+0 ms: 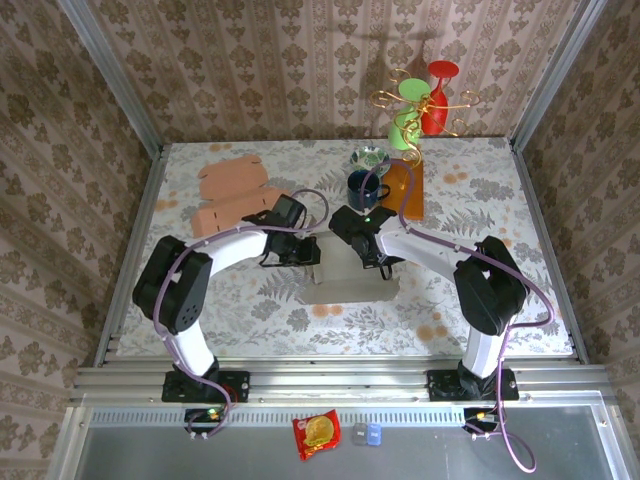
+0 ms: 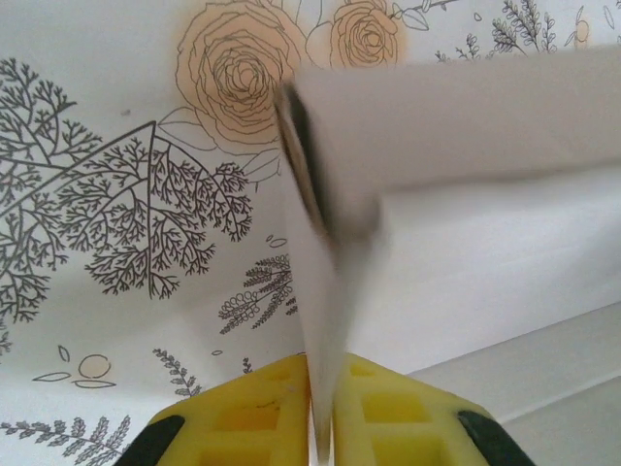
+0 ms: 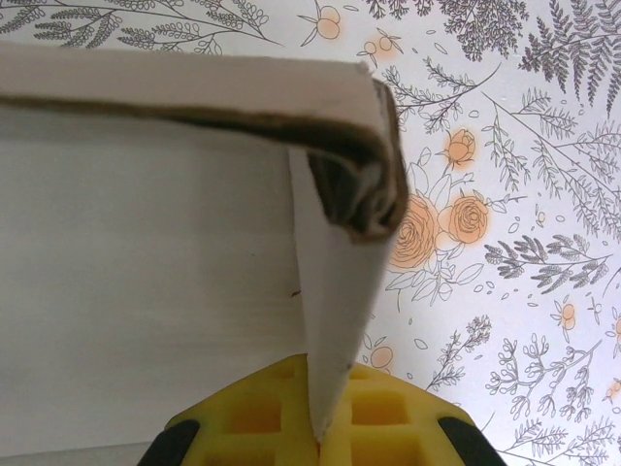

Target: Fold the paper box

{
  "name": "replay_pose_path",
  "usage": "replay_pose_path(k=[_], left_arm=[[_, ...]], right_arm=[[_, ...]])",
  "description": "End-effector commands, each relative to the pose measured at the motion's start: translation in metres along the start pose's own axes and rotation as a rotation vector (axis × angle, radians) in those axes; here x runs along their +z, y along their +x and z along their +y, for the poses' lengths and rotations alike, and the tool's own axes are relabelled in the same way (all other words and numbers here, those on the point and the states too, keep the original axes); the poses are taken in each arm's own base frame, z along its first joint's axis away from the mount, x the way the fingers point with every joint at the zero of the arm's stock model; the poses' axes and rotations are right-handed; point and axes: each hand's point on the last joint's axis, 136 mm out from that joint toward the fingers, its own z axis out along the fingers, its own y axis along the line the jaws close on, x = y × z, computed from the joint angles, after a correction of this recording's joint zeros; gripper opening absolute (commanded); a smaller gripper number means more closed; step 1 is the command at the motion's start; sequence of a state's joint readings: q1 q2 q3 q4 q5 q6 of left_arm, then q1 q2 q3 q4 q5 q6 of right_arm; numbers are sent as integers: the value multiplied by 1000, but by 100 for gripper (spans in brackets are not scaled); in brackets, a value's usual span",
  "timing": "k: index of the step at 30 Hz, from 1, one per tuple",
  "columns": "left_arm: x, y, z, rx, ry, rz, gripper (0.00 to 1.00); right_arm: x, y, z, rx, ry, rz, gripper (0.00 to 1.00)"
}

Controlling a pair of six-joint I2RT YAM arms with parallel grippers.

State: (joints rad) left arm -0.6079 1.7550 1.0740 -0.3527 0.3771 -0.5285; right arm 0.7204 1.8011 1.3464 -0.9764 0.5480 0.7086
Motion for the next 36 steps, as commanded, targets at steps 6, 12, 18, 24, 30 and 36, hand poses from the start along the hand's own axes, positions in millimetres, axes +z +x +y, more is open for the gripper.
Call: replay_pose_path(k=[6, 12, 18, 24, 30, 36], left_arm=[[8, 1, 1, 13, -38, -19, 13], [6, 2, 5, 33, -126, -37, 14], [4, 8, 12, 31, -251, -57, 17], [5, 19, 14, 39, -364, -57, 0], [-1, 26, 24, 25, -526, -61, 0], [-14, 28, 36, -19, -635, -87, 0]], right_arm=[[0, 5, 8, 2, -6, 9, 0], [-2, 4, 9, -1, -3, 1, 0], [0, 8, 8, 7, 7, -2, 0], [1, 10, 7, 12, 12, -5, 0], [1, 12, 8, 14, 13, -5, 0], [2, 14, 8, 14, 16, -4, 0]])
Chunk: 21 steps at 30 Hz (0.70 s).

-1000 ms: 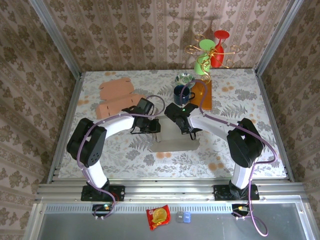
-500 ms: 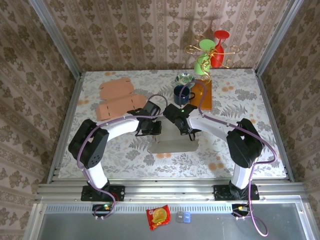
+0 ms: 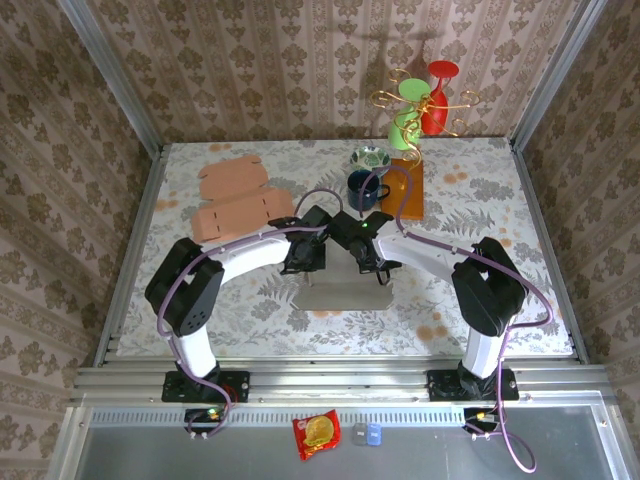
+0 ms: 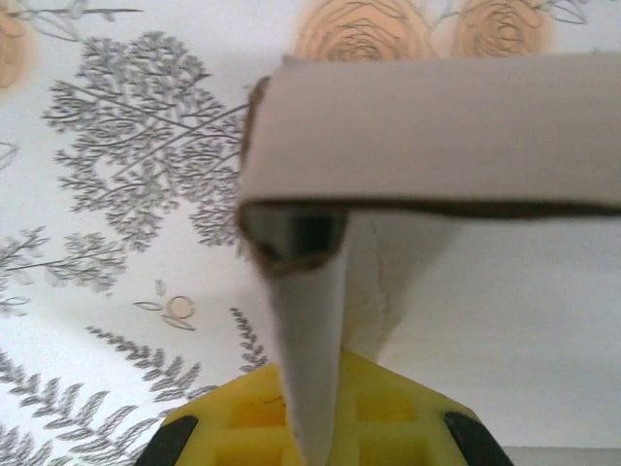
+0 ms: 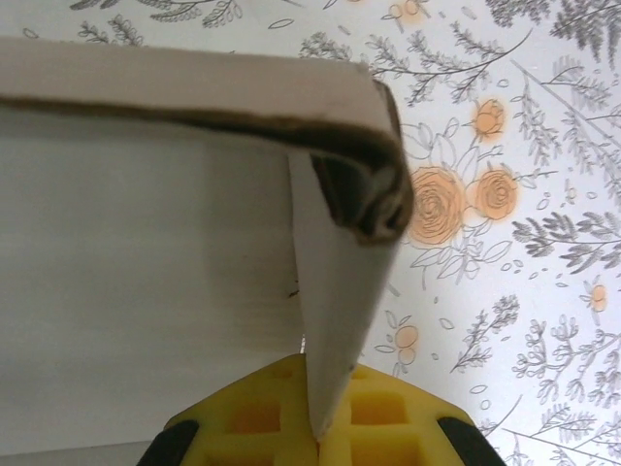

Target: Fold the paper box

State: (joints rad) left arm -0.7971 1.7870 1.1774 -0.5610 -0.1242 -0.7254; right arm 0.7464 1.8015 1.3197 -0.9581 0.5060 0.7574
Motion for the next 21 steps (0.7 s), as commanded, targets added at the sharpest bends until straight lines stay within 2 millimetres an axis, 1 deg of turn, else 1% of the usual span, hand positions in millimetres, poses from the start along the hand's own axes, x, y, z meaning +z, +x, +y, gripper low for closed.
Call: replay_pose_path(k=[1, 9, 13, 14, 17, 19, 21], left_arm=[[-3, 18, 22, 30, -192, 2, 0], [-2, 17, 11, 74, -214, -14, 0], [-6, 11, 0, 91, -159, -42, 0], [-9, 8, -2, 95, -148, -55, 9], [-19, 1, -6, 111, -123, -90, 25], [-25, -4, -9, 115, -99, -117, 31], [-29, -7, -13, 119, -68, -138, 33]], right_arm=[[0, 1, -4, -6, 51, -30, 0], [1, 1, 1, -8, 40, -25, 0], [1, 2, 0, -5, 41, -21, 0], [1, 3, 0, -4, 40, -22, 0], [0, 2, 0, -1, 37, -26, 0], [0, 2, 0, -3, 37, -26, 0], [1, 2, 0, -3, 37, -26, 0]])
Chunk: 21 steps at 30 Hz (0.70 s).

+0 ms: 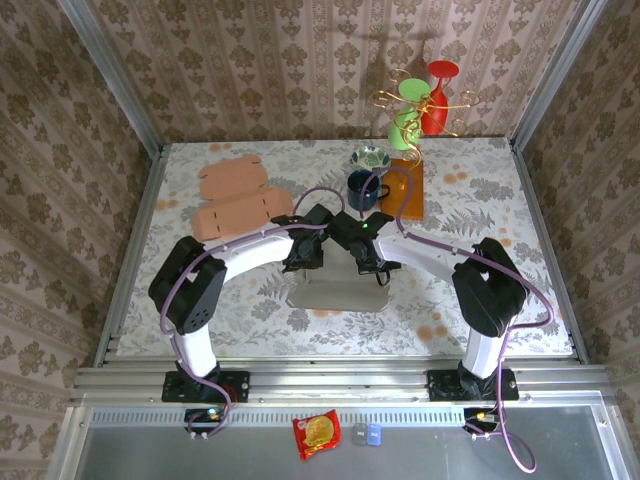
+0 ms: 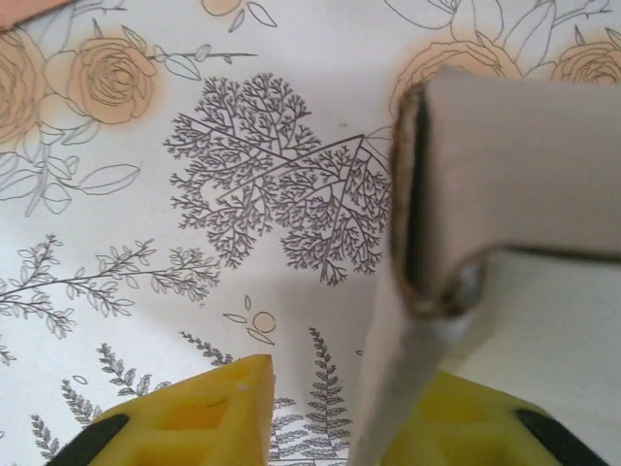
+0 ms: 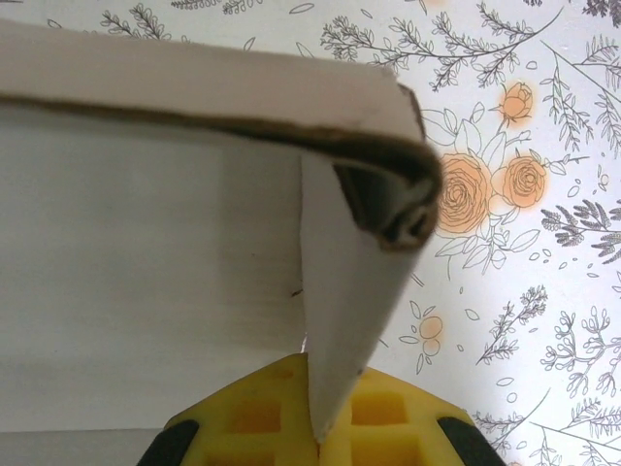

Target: Fold the paper box

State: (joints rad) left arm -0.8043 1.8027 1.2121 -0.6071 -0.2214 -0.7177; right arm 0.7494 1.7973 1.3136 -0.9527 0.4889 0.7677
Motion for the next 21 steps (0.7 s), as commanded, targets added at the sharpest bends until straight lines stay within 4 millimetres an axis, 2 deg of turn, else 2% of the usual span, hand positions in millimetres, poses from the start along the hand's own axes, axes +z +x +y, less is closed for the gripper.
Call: replay_pose_path(k=[1, 7, 10, 12, 13, 21], left_arm=[[-30, 0, -23, 98, 37, -108, 34], [-22, 2, -22, 96, 51, -77, 33], [-16, 4, -23, 98, 55, -67, 22], [-13, 5, -23, 101, 49, -57, 10], [-11, 6, -22, 98, 41, -49, 1], [-11, 13, -14, 76, -12, -45, 0]], right_arm=[[1, -1, -2, -13, 52, -34, 0], [2, -2, 0, -15, 49, -31, 0], [2, -1, 0, -16, 48, -30, 0], [2, -1, 0, -16, 49, -28, 0], [2, -1, 0, -17, 49, -28, 0], [4, 0, 0, -20, 55, -20, 0]])
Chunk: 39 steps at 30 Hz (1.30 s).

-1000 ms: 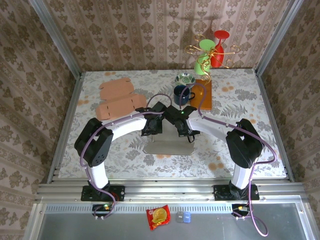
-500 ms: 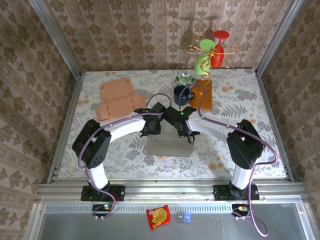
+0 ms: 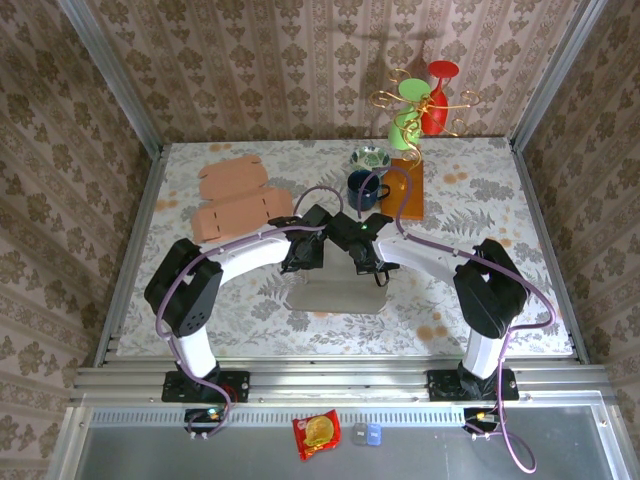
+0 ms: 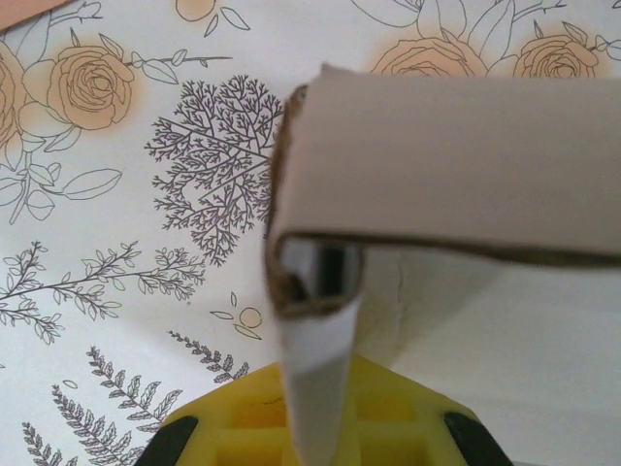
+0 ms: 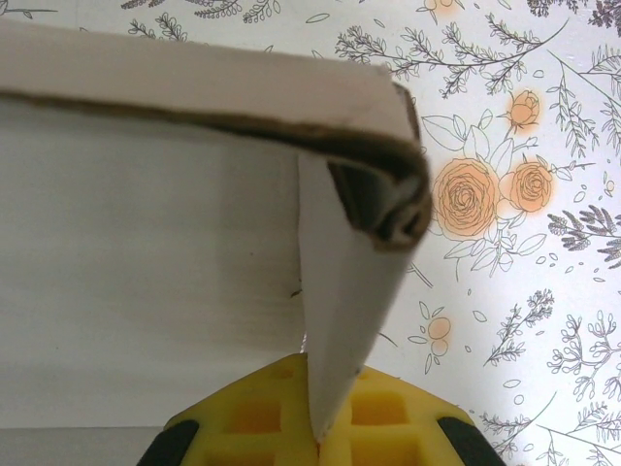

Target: Fold the paper box

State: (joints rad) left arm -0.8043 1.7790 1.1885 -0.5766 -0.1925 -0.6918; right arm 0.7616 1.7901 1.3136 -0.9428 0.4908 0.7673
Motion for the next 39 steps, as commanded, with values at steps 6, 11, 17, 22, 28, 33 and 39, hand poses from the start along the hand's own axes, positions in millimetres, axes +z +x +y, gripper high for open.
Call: replay_pose_path(k=[6, 11, 17, 22, 28, 33, 39], left_arm=[[-28, -4, -25, 84, 23, -99, 35], [-46, -7, -33, 75, 102, -102, 47], [-53, 0, -39, 68, 173, -63, 50], [-63, -2, -38, 44, 217, -76, 51], [-82, -13, -34, 18, 253, -122, 50], [-97, -23, -16, -36, 254, -166, 50], [-106, -27, 22, -110, 236, -192, 49]], right_arm=[[12, 1, -4, -12, 68, 8, 0], [15, 0, -5, -3, 64, 19, 0], [17, 2, -6, 10, 63, 33, 0], [20, 5, -8, 27, 62, 52, 0], [28, 14, -12, 67, 66, 103, 0], [39, 26, -23, 158, 71, 189, 0], [50, 45, -34, 348, 60, 328, 0]])
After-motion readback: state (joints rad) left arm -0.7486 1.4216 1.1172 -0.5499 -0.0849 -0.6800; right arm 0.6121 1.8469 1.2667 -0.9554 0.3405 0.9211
